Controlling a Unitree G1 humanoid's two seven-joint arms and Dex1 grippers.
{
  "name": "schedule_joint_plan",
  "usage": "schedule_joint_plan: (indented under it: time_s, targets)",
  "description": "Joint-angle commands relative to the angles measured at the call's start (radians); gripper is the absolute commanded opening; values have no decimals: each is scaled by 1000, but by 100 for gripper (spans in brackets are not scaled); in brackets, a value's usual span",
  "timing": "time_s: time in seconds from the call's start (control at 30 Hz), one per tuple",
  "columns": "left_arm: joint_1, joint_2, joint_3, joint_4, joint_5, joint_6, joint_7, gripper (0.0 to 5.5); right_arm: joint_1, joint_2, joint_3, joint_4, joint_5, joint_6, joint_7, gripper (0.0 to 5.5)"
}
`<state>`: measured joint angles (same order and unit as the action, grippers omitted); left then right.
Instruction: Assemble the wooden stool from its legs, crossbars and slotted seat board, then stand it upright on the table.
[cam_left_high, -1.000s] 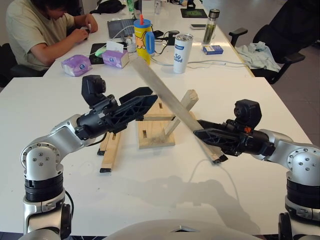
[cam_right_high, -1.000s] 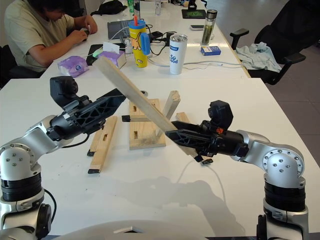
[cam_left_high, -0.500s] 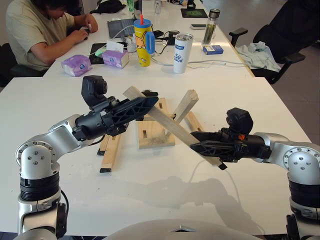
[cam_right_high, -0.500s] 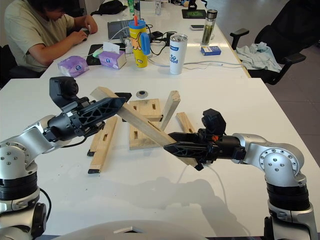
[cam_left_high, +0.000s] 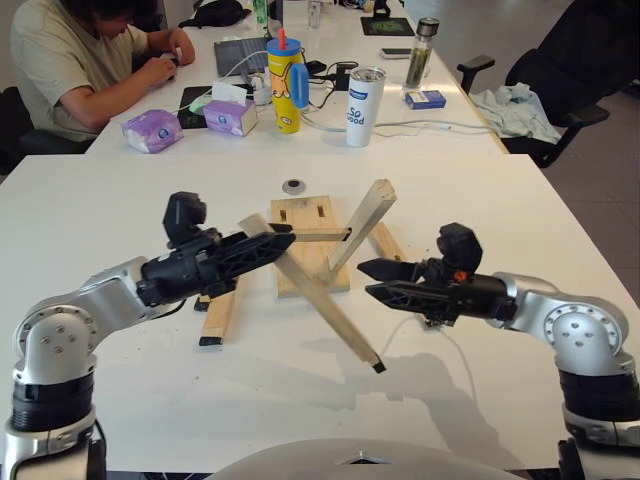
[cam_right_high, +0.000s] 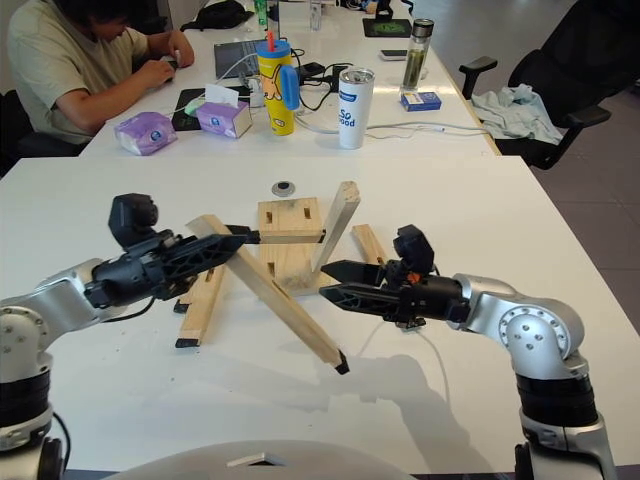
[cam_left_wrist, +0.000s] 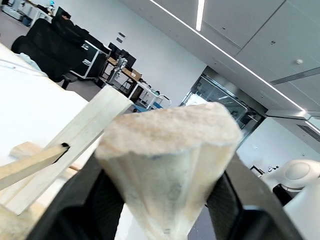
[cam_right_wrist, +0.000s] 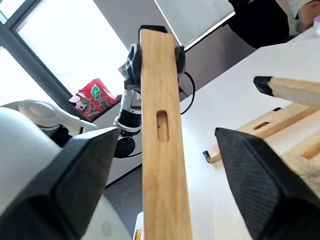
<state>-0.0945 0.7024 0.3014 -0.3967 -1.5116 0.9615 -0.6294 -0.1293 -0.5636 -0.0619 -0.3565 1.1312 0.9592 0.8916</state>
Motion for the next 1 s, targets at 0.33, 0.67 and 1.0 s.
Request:
schedule_joint_plan:
  time_s: [0.33,0.67,1.0]
  targets:
    - [-152,225,144,287,277,-70,-219,207,15,466,225,198,-460,-291,-489,401]
    - [-199,83,83,232,420,-189,-182,207,-7,455,132,287,-582,-341,-573,401]
    - [-240,-26,-88,234,657,-358,-223,207,16,373,278,280,-727,-374,-469,401]
